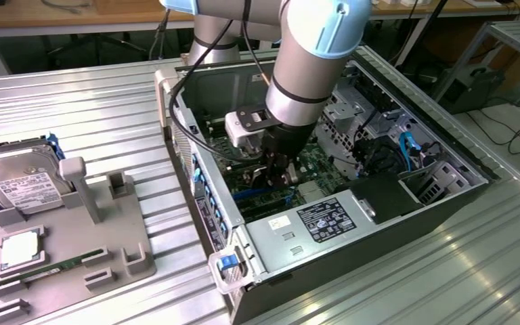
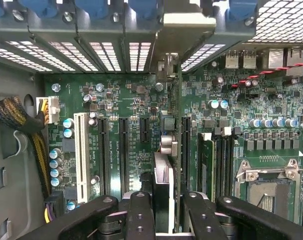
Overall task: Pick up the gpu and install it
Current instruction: 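Insert the gpu into the slot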
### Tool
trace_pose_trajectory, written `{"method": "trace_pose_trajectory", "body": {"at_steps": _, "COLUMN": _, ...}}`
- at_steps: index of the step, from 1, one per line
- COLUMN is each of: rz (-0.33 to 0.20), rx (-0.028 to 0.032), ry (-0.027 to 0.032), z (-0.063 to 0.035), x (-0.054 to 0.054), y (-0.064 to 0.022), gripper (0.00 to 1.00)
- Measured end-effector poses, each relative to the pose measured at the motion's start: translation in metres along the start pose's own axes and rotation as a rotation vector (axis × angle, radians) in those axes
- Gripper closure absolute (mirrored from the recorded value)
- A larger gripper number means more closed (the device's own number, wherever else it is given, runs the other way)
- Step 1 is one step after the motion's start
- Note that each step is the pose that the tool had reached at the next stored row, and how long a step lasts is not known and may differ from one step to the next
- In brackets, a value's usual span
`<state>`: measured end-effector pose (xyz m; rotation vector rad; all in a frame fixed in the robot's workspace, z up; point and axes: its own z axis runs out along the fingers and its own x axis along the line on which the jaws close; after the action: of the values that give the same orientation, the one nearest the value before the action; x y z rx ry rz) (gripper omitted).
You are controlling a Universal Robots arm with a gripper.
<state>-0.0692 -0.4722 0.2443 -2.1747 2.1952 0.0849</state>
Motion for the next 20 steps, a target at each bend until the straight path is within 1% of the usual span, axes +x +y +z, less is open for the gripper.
{"method": "trace_pose_trajectory", "body": {"at_steps": 11, "rz": 0.0, "rx": -0.0003, "ry": -0.0011, "z": 0.0077, "x": 0.0003, "y": 0.0003, "gripper": 0.72}}
{"method": "trace_pose_trajectory", "body": {"at_steps": 17, "rz": 0.0, "rx": 0.0001, "ry": -0.0021, "z": 0.0074, "x": 0.0002, "y": 0.0003, "gripper": 0.72}}
{"method": "trace_pose_trajectory", "body": {"at_steps": 20, "rz": 0.0, "rx": -0.0001, "ry": -0.0017, "z": 0.0071, "x": 0.0002, "y": 0.0004, "gripper": 0.72}}
